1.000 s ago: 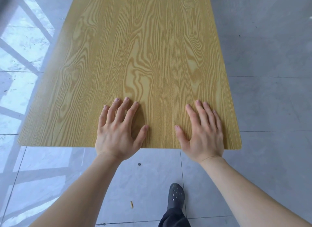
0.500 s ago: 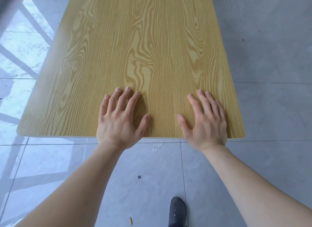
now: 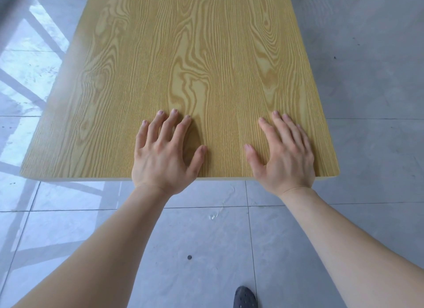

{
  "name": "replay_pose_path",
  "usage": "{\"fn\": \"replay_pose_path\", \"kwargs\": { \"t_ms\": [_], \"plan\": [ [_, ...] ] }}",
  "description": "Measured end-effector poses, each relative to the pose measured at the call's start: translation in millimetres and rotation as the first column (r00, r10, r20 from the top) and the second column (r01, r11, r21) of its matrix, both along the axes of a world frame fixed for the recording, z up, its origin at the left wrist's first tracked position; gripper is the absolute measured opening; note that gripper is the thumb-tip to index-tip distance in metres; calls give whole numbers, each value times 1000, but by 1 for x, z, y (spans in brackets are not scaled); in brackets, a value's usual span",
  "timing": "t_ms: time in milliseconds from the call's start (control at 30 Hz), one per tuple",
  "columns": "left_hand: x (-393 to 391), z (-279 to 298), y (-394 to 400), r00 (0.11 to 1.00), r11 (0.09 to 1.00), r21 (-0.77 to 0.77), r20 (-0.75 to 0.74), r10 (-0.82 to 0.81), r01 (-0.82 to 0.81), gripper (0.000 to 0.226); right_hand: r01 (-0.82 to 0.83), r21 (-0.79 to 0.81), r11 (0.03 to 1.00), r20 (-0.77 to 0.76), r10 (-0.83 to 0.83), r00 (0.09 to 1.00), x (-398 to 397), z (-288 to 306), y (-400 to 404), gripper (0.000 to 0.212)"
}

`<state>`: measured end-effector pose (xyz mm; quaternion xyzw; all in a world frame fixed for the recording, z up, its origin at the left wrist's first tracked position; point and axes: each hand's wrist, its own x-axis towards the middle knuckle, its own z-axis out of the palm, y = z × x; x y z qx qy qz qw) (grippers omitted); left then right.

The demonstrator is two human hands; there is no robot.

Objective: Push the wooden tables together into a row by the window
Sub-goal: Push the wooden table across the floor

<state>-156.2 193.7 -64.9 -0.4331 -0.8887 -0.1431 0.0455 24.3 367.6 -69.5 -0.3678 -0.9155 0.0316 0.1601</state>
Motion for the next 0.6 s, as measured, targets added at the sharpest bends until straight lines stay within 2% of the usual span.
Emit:
{"fn": "replay_pose_path", "kwargs": {
  "t_ms": [400, 600],
  "plan": [
    [0, -1, -1, 1000, 1000, 23, -2, 7, -7, 69, -3, 5, 1000, -2, 3, 1000, 1, -1, -1, 71],
    [2, 5, -1, 999, 1000, -7, 26, 22, -22, 68, -10, -36, 999, 79, 13, 997, 1, 5, -1, 73]
  ]
}}
